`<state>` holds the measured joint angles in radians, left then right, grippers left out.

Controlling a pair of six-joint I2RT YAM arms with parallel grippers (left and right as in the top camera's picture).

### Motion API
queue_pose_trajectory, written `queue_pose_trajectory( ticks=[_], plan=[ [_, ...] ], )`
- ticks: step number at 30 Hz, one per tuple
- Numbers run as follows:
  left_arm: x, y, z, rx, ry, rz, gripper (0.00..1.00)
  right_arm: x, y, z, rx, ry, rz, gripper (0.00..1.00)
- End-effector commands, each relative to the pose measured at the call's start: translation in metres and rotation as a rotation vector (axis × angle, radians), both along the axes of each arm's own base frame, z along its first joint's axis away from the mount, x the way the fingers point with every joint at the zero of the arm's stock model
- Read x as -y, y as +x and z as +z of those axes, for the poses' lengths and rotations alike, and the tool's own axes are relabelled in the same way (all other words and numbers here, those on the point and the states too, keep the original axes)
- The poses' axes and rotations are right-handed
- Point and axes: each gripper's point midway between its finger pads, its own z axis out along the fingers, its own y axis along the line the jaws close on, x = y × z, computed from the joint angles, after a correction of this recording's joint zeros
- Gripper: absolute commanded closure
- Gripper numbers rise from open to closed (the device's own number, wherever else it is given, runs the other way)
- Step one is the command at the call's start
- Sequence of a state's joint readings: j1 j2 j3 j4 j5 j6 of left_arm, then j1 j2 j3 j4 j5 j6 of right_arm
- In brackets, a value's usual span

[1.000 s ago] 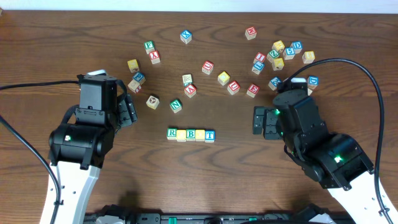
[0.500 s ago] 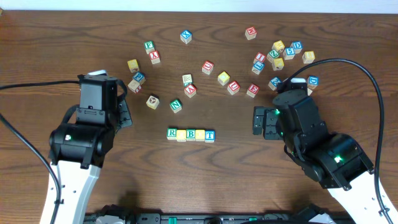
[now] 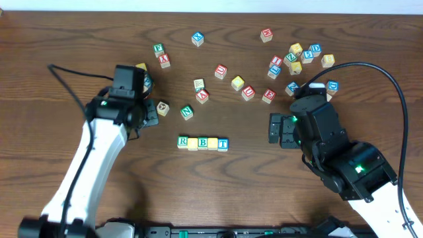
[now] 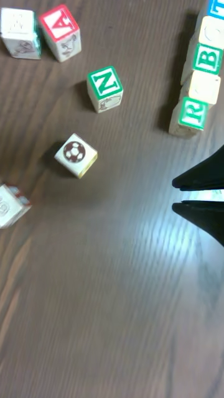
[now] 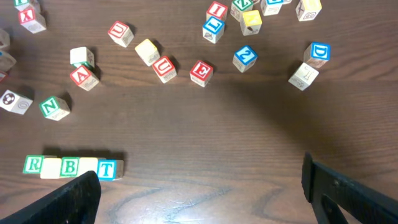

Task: Spell out ROBOT
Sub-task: 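Move the left gripper toward the left end of the block row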

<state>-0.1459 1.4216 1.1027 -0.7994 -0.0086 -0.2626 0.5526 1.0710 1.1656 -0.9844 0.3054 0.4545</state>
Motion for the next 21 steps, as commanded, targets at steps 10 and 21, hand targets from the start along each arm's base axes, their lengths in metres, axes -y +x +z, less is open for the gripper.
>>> queue_pose_trajectory(
  ticks=[10,21],
  plan=[
    [0.061,-0.005,-0.058,-0.156,-0.050,-0.213,0.93,0.002,-0.001,-0.001,-0.003,-0.008,0.000,0.01],
    [0.072,-0.002,-0.068,-0.137,-0.026,-0.246,0.93,0.002,-0.001,-0.001,-0.002,-0.008,0.000,0.01]
  ],
)
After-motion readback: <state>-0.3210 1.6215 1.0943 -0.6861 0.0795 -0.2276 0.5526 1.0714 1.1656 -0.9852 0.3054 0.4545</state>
